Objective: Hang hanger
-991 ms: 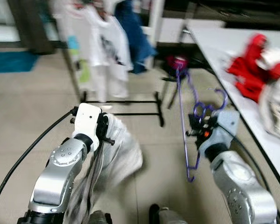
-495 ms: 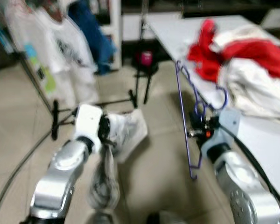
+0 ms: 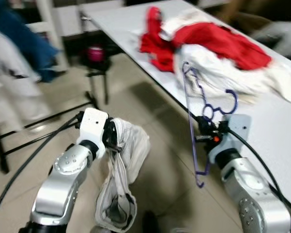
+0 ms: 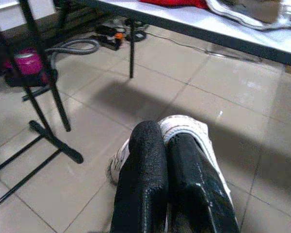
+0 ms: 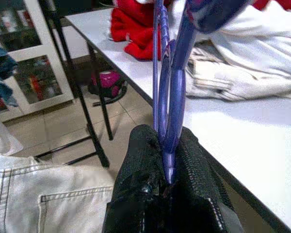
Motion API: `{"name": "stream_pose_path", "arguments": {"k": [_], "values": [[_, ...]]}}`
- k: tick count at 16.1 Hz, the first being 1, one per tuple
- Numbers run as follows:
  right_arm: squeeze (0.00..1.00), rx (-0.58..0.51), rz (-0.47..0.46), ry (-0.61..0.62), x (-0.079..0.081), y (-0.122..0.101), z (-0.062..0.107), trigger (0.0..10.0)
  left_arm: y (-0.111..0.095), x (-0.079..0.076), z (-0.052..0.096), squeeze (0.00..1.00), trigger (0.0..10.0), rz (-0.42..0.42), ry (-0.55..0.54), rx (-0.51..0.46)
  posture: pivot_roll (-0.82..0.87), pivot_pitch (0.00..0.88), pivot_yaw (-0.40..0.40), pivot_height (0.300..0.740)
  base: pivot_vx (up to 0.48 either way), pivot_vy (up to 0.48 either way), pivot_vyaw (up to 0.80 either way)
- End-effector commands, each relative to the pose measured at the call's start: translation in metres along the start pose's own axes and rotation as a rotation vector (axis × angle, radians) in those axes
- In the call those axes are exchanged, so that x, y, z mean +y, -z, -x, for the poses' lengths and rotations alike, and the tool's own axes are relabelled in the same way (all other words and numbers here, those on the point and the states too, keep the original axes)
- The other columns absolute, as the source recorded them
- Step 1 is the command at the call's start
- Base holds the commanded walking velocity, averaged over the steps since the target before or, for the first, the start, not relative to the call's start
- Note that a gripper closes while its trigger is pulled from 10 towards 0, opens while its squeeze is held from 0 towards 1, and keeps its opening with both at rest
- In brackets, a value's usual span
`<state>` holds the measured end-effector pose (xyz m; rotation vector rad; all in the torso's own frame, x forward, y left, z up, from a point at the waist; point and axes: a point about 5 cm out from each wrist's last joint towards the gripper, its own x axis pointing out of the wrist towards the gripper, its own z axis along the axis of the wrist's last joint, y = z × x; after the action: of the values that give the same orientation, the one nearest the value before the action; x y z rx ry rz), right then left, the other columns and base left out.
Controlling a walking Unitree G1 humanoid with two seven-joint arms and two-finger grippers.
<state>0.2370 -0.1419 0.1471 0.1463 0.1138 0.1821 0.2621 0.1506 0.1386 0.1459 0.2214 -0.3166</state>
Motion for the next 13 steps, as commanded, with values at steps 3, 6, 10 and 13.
{"name": "stream_pose_path", "arguments": {"k": [3,6,10,13], "values": [[0.00,0.006,0.013,0.027,-0.0053,-0.0007,0.0025,10.0,-0.0113,-0.0025,0.0008,0.00,10.0,-0.001,0.007,-0.049,0.05,0.096,-0.056,0.740,0.000,0.000,-0.80],[0.00,0.023,0.011,0.047,-0.0072,0.0014,0.0033,10.0,-0.0116,-0.0027,0.0014,0.00,10.0,0.011,0.005,-0.057,0.05,0.098,-0.057,0.740,0.000,0.000,-0.80],[0.00,0.031,0.005,0.063,-0.0095,0.0023,0.0028,10.0,-0.0147,-0.0039,0.0011,0.00,10.0,0.006,0.014,-0.076,0.05,0.099,-0.058,0.740,0.000,0.000,-0.80],[0.00,0.036,0.003,0.067,-0.0088,0.0031,0.0023,10.0,-0.0152,-0.0023,0.0006,0.00,10.0,0.010,0.009,-0.076,0.05,0.099,-0.058,0.740,0.000,0.000,-0.80]]}}
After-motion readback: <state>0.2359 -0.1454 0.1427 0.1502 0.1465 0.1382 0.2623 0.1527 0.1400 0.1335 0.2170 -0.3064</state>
